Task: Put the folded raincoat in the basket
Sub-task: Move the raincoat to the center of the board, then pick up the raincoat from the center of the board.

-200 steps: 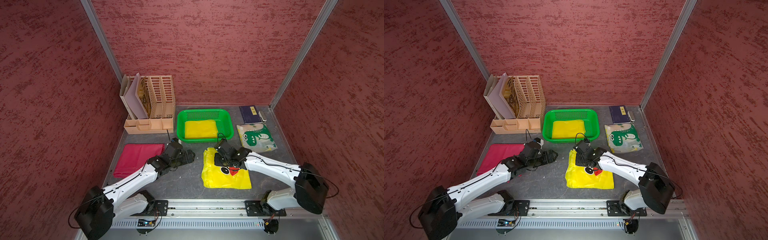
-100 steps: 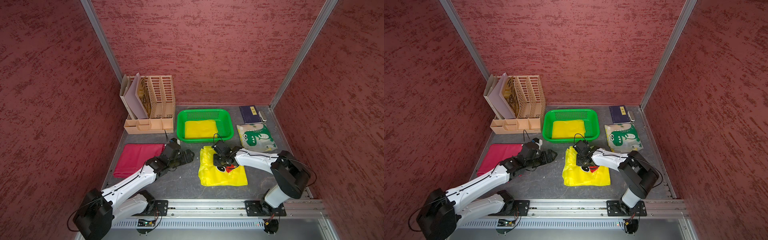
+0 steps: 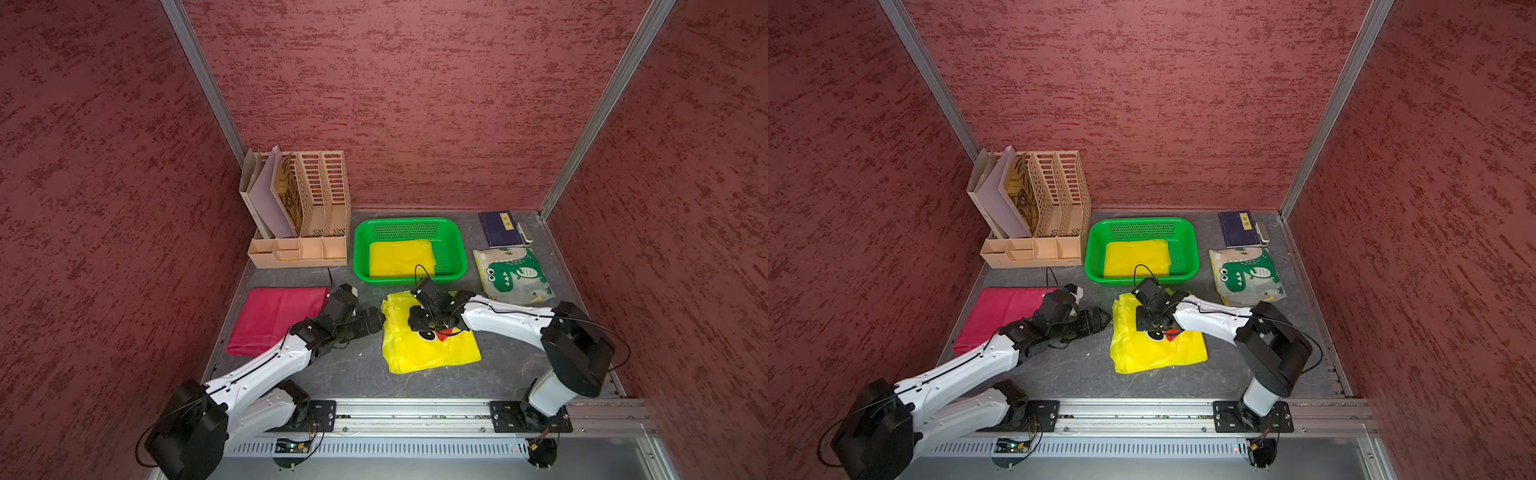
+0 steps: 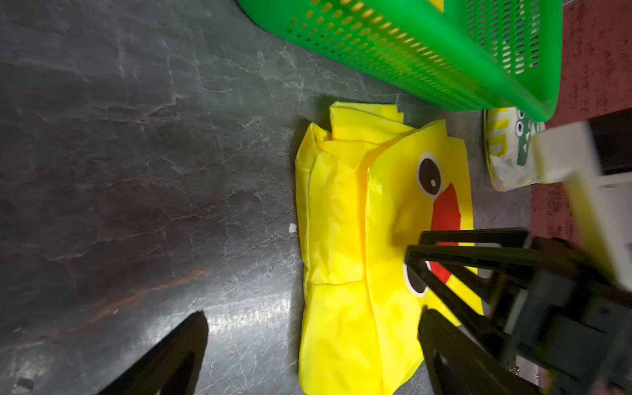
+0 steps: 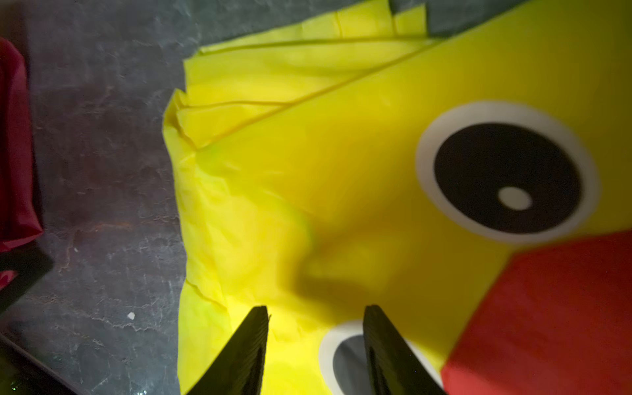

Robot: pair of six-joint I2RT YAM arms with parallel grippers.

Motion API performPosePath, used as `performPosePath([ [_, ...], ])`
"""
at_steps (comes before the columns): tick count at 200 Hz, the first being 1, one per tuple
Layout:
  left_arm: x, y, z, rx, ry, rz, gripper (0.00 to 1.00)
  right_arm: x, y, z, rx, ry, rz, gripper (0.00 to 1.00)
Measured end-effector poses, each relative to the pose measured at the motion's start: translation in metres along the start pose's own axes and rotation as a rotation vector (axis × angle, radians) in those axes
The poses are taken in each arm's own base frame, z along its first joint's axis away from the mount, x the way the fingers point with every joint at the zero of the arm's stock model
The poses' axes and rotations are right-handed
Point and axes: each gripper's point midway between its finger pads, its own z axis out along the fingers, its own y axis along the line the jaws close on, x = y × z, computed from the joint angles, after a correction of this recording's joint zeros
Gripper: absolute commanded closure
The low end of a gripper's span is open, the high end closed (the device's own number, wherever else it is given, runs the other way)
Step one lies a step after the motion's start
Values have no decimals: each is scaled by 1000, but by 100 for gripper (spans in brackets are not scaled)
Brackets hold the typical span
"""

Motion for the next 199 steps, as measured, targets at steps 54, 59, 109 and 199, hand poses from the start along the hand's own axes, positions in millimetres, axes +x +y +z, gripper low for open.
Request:
performPosePath([
  [54,21,-12,17,26,86,43,0,-25,-63,-73,76,-109,-12,35],
  [59,23,-13,19,28,92,47,0,-23,-73,-73,91,-104,-4,35],
  [109,30,-19,30,22,124,57,0,13,-135,-51,120,16,106,34],
  [199,34,-20,43,-8,148,68,0,22,-143,-17,60,62,140,32],
])
